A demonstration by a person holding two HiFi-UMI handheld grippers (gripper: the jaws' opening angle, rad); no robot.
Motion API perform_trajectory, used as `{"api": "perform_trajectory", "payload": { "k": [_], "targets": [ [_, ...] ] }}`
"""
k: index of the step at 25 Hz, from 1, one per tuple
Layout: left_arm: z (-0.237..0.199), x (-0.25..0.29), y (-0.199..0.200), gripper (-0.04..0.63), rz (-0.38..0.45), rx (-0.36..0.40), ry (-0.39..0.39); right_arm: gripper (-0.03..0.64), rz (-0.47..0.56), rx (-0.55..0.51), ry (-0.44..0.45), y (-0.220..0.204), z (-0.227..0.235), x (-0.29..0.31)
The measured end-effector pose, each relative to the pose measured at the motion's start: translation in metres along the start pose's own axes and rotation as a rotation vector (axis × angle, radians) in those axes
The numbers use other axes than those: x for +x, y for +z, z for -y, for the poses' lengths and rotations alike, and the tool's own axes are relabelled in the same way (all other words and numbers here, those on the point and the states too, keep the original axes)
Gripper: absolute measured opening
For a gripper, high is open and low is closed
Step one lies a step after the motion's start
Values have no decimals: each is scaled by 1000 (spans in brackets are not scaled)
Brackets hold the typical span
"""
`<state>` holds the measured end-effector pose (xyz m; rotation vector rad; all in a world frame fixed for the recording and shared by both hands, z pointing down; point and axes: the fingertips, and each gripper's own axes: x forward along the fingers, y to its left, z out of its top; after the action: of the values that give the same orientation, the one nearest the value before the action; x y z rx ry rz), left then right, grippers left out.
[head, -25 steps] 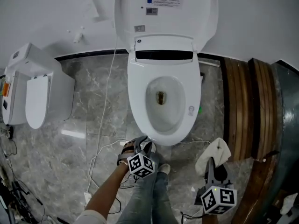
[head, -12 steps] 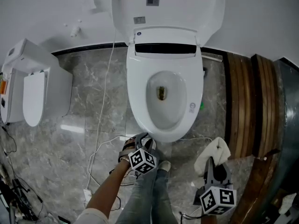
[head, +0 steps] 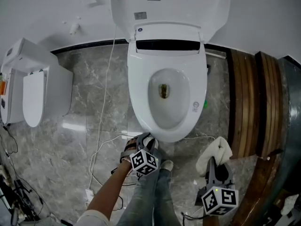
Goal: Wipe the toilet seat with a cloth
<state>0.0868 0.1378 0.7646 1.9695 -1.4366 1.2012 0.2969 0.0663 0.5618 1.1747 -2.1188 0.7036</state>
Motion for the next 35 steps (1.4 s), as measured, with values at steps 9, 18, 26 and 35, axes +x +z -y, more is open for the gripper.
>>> {"api": "perform_trajectory", "payload": {
  "k": [9, 18, 26, 35],
  "targets": [
    [-24, -37, 34, 152, 127, -118, 21, 97, -15, 0, 9, 15, -6, 16],
    [-88, -100, 124, 31, 381, -407, -27, 97, -47, -1, 26, 50, -23, 53],
    [-148, -135, 176, 9, 513, -521, -24, 97, -44, 0, 42, 102, -38, 102],
    [-159, -118, 183, 9, 506, -626, -20, 97, -150, -215, 85, 97, -41, 175]
  ]
}}
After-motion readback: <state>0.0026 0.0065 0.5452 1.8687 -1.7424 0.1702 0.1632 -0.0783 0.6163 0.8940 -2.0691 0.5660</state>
